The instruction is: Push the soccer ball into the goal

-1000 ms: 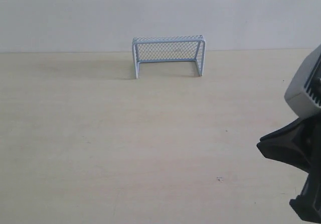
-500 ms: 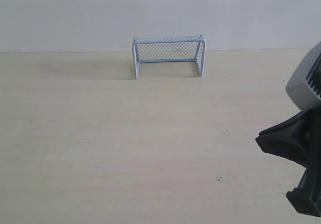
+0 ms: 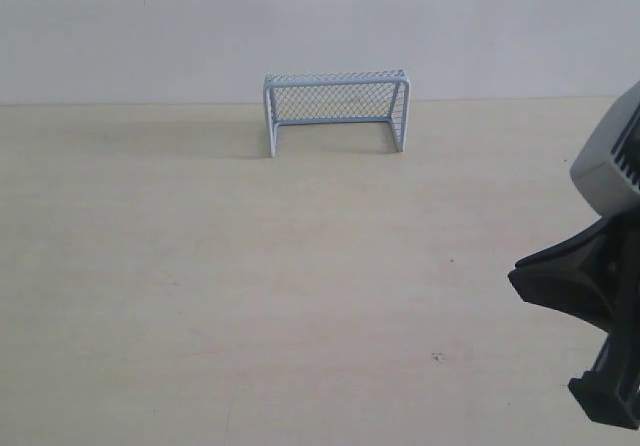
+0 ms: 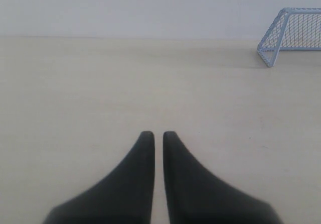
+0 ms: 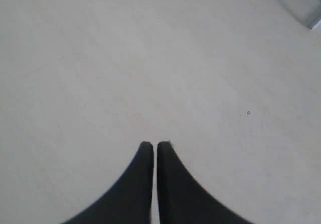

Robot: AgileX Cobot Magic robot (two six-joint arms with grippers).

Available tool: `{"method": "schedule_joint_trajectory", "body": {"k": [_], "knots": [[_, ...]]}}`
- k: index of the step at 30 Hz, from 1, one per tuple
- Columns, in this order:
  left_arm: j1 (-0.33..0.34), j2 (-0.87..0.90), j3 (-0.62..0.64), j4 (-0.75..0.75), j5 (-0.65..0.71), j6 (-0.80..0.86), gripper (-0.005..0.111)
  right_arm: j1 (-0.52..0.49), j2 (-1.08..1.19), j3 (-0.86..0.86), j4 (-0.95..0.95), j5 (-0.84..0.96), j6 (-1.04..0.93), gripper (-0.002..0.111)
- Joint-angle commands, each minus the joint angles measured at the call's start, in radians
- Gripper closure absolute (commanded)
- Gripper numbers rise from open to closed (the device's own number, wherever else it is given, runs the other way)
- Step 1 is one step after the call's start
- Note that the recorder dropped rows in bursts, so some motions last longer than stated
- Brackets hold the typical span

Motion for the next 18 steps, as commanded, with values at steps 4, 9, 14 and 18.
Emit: {"method": "schedule_joint_trajectory", "body": {"k": [4, 9, 14, 18], "knots": [[0.002, -0.002, -0.003, -0.001, 0.001, -0.005, 0.100, -0.010, -0.075, 0.003, 0.035, -0.011, 0.023, 0.108], [0.002, -0.002, -0.003, -0.001, 0.001, -0.005, 0.100, -0.090, -0.212, 0.003, 0.039, -0.014, 0.035, 0.108], [0.002, -0.002, -0.003, -0.001, 0.001, -0.005, 0.100, -0.156, -0.299, 0.003, 0.044, -0.016, 0.081, 0.108], [0.002, -0.002, -0.003, -0.001, 0.001, -0.005, 0.100, -0.185, -0.358, 0.003, 0.042, -0.016, 0.116, 0.108]]}}
